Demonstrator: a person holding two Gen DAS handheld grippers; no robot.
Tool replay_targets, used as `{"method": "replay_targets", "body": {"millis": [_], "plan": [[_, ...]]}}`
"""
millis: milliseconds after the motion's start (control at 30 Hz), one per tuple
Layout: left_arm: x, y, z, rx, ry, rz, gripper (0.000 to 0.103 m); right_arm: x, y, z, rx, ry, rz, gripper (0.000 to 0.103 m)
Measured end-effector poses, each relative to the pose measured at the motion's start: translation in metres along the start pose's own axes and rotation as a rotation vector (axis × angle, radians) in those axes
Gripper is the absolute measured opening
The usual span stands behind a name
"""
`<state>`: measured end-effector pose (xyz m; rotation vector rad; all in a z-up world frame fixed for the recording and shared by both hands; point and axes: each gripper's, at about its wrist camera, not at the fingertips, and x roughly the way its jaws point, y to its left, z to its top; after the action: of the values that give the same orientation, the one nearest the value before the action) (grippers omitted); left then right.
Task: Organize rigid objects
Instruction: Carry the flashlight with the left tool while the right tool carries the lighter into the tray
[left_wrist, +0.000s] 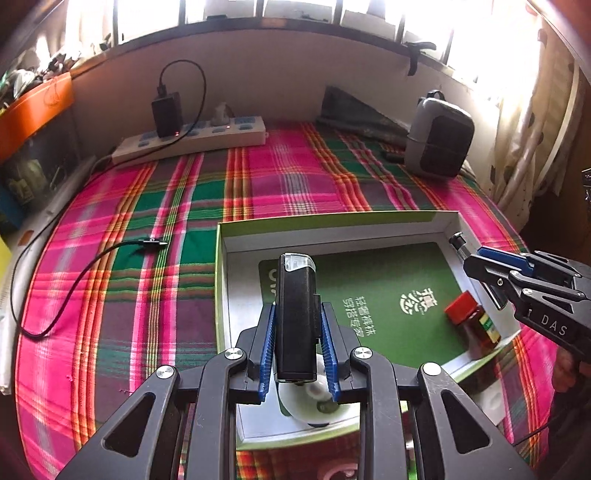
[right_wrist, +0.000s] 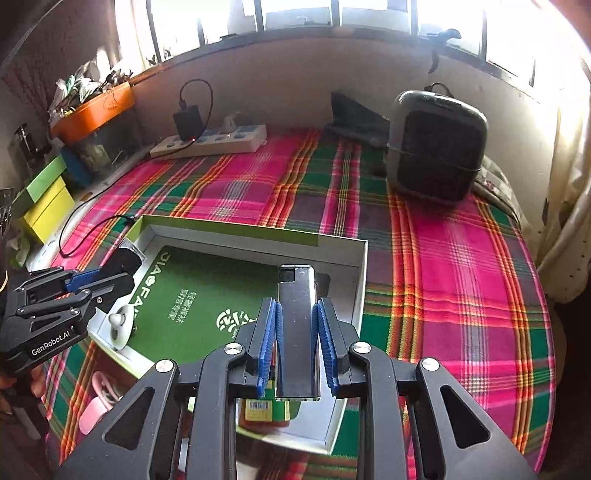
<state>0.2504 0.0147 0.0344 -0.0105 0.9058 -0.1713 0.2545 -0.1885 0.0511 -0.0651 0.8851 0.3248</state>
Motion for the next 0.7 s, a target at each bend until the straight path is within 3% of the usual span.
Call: {"method": "replay_targets", "body": {"millis": [700], "plan": [[0.018, 0.000, 0.000, 0.008, 0.031, 0.010, 0.023, 0.035, -0.001, 0.002, -0.016, 0.064, -0.008, 0.024]]}}
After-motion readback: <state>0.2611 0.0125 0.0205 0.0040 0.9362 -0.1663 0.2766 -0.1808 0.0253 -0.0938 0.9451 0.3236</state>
